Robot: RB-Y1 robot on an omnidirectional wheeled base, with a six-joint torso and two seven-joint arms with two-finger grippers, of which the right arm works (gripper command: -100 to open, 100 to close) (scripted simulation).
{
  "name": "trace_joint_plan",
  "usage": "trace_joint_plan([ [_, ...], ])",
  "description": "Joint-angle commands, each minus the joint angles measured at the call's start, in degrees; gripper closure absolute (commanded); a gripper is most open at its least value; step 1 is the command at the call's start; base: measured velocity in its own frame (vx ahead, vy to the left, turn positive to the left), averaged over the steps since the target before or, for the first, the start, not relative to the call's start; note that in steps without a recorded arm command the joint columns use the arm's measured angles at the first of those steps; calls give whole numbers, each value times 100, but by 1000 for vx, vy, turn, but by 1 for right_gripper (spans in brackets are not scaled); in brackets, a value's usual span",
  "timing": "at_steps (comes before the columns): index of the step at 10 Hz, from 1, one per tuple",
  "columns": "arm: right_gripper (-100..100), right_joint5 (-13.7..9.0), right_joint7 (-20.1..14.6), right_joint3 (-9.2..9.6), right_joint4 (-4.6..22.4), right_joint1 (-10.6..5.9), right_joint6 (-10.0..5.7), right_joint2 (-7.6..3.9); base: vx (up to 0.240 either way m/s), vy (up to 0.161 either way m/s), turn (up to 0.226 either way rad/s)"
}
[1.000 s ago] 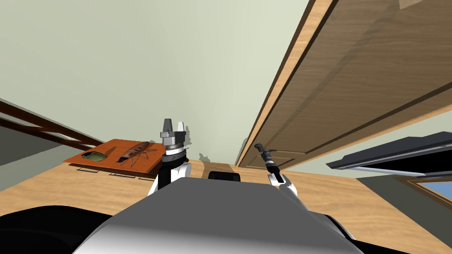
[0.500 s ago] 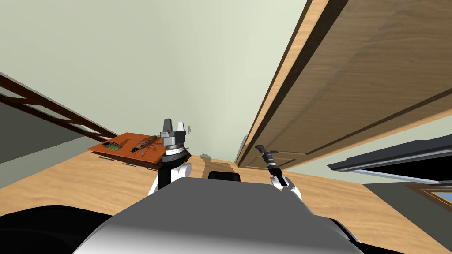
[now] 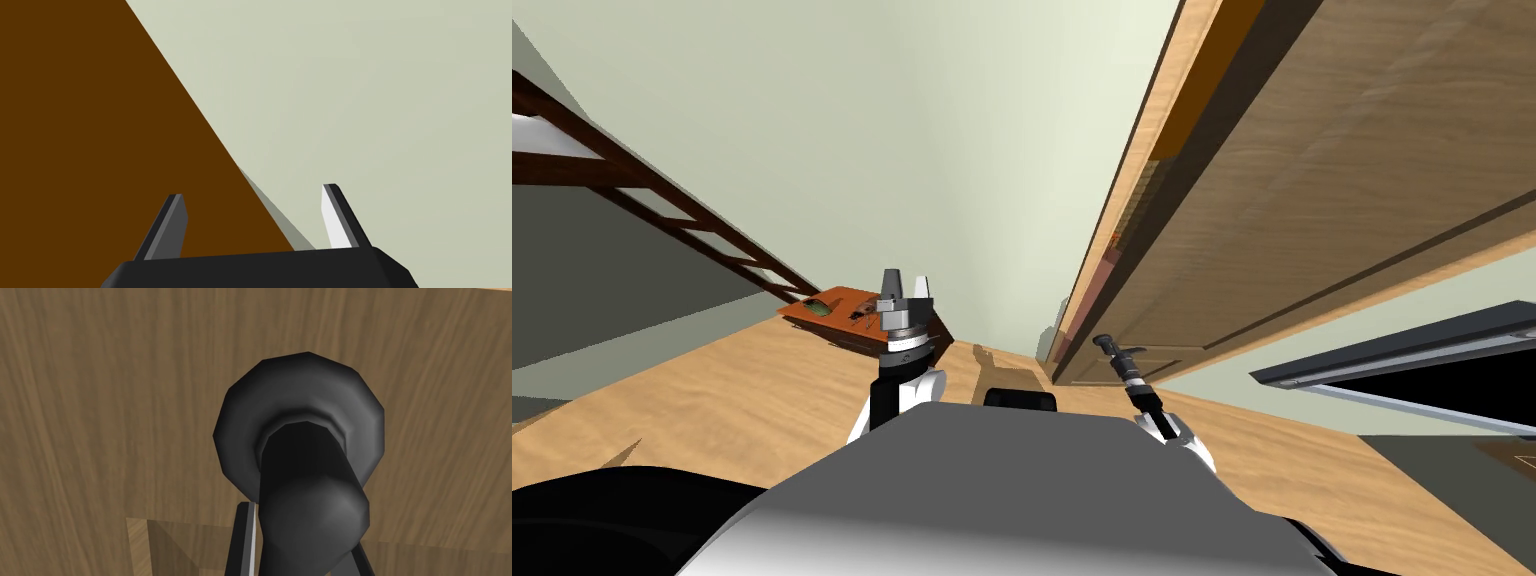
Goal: Pull the door open
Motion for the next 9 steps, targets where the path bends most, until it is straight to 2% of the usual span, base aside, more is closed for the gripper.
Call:
trace_joint_plan([
  [1,100,0,0,0,0,0,0,0,-82,-25,21],
  [2,100,20,-56,7,65,77,-167,-48,-112,-49,151],
  [9,100,95,-283,-12,330,416,-949,-329,-208,-93,182],
])
